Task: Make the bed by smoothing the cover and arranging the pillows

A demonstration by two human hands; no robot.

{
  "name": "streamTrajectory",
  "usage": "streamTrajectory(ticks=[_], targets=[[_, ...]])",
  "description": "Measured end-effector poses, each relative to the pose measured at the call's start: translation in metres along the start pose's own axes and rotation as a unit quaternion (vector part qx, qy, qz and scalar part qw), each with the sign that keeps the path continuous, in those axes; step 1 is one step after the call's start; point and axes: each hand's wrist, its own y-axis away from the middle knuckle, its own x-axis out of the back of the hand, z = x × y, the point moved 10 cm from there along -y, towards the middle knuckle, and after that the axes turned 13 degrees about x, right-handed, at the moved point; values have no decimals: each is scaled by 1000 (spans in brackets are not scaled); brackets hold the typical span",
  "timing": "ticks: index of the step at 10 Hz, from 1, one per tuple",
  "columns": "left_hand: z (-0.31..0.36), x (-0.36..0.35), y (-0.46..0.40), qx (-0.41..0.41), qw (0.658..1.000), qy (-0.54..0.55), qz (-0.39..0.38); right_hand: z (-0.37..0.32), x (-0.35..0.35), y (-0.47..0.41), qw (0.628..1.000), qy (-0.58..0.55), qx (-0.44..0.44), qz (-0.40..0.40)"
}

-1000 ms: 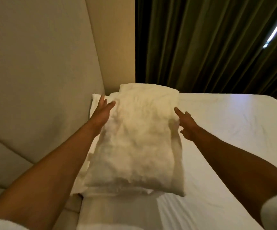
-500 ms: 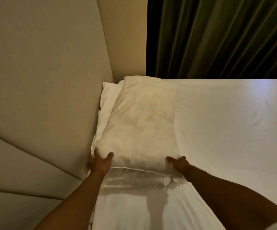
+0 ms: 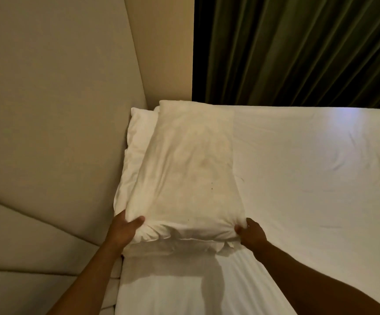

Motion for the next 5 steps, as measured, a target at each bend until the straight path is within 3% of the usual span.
streamTrajectory(ticks=[1,2,4,5], targets=[[-62,5,24,55,997,-59,13,33,14,9,999,-6,-39,-18],[-99,11,30,94,982,-141,80,43,15,19,997,6,-62,-39],[-134,-17,54,121,979,-150,63,27,9,43,992,68,-4,-103],[-132,-56,77,132,962,-240,23,16,19,54,987,106,31,-121]])
